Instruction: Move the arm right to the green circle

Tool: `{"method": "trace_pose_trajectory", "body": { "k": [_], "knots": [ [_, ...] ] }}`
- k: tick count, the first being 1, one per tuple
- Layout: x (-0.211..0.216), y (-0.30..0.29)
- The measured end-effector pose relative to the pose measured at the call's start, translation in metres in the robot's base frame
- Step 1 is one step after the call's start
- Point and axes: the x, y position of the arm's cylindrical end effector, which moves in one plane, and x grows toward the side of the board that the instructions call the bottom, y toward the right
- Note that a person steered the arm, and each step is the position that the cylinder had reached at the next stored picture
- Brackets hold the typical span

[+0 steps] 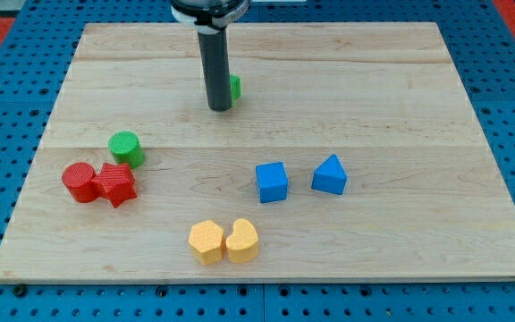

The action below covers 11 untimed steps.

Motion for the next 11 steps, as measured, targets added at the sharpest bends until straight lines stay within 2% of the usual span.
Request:
{"method": "trace_pose_trajectory", "body": {
  "k": [1,2,3,4,5,7,8,9,10,11],
  "knots": [
    [-0.075,0.006],
    [-0.128,0.005],
    [-0.096,-0.039],
    [-0.141,-0.094],
    [-0.166,-0.099],
    [-0.164,-0.034],
    [-0.116,-0.014],
    [-0.083,0.032],
    [-0.012,0.026],
    [0.078,-0.004]
  ]
}}
